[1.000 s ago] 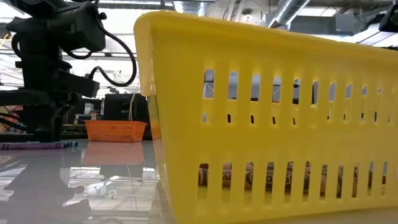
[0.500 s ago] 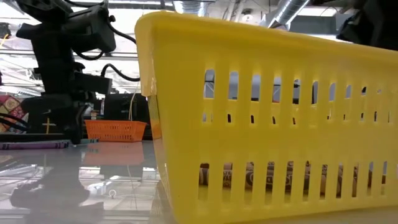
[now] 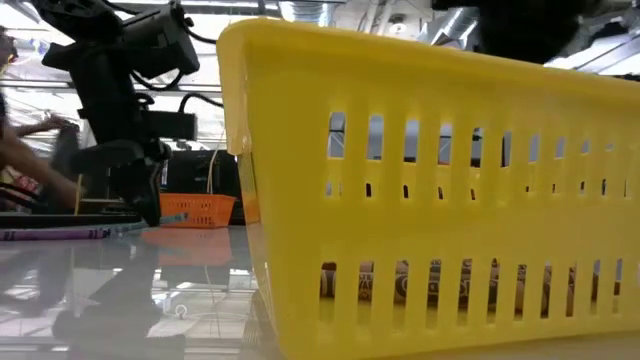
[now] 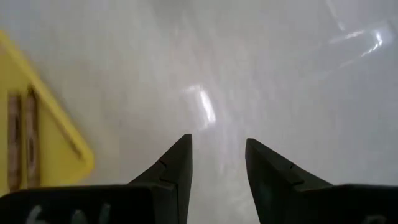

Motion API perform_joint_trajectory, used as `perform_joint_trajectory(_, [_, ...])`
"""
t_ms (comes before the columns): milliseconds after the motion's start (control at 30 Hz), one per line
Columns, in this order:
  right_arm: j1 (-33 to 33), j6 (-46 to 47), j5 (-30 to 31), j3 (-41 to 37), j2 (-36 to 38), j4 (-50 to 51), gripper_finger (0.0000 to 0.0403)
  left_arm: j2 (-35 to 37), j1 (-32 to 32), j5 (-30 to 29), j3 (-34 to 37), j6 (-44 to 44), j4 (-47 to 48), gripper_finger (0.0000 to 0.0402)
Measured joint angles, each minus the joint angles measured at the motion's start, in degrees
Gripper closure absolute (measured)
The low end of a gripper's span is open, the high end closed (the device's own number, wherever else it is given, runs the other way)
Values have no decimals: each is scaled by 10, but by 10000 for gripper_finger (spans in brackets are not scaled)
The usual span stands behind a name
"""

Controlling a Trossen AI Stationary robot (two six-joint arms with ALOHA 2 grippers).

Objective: Sort crayons
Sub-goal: Put the blue crayon into the green bin

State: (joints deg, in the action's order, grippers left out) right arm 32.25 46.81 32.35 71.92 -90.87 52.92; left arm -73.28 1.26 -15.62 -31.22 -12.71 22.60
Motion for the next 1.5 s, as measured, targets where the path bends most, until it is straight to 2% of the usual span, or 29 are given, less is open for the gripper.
perform_joint_trajectory(267, [-34, -70, 43, 0, 19, -65, 262, 1, 0, 34, 0, 22, -92, 401])
perform_joint_trajectory(900, [-85, -217, 38, 0, 20, -239, 262, 1, 14, 115, -1, 124, -365, 401])
perform_joint_trajectory(1500, [-99, -441, 37, 0, 20, -470, 262, 1, 61, 210, -1, 166, -616, 401])
